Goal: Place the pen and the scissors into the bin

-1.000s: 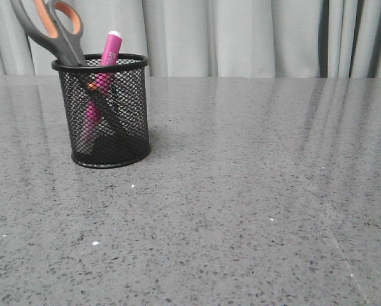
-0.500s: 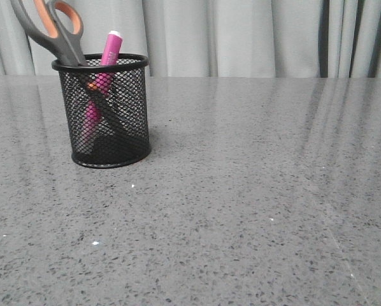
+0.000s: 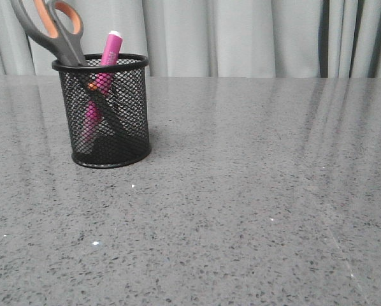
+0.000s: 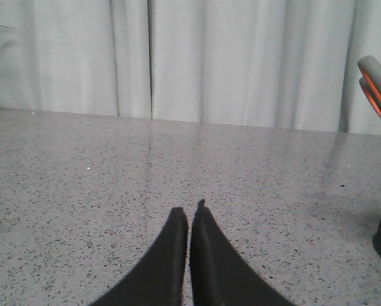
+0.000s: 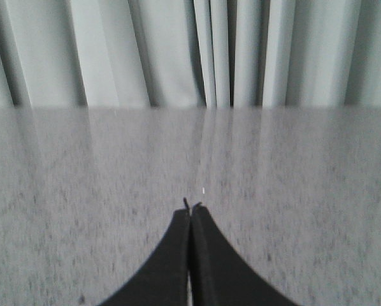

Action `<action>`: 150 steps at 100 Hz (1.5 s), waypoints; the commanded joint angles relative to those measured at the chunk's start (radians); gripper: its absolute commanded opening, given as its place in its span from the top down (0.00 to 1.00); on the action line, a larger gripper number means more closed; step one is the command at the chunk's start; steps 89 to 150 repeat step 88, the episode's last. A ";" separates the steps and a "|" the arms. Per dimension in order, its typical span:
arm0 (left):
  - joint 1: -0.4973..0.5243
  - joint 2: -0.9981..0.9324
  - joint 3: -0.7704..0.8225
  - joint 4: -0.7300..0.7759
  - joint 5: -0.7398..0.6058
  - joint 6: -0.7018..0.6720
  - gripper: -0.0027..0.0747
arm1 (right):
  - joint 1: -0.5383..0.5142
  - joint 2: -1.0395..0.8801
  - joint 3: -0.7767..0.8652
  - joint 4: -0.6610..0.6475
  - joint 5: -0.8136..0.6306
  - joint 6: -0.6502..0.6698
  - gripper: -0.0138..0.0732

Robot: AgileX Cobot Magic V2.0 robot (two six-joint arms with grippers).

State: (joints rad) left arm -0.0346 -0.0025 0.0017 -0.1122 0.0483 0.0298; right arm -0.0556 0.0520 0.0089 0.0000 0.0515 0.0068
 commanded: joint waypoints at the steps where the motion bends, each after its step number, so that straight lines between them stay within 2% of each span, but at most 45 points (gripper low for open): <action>1: 0.000 -0.027 0.023 -0.009 -0.075 -0.008 0.99 | -0.004 -0.023 0.017 -0.017 0.001 -0.013 0.93; 30: 0.000 -0.027 0.023 -0.009 -0.075 -0.008 0.99 | -0.004 -0.079 0.017 -0.023 0.072 -0.013 0.93; 150: 0.000 -0.027 0.023 -0.009 -0.075 -0.008 0.99 | -0.004 -0.079 0.017 -0.023 0.072 -0.013 0.93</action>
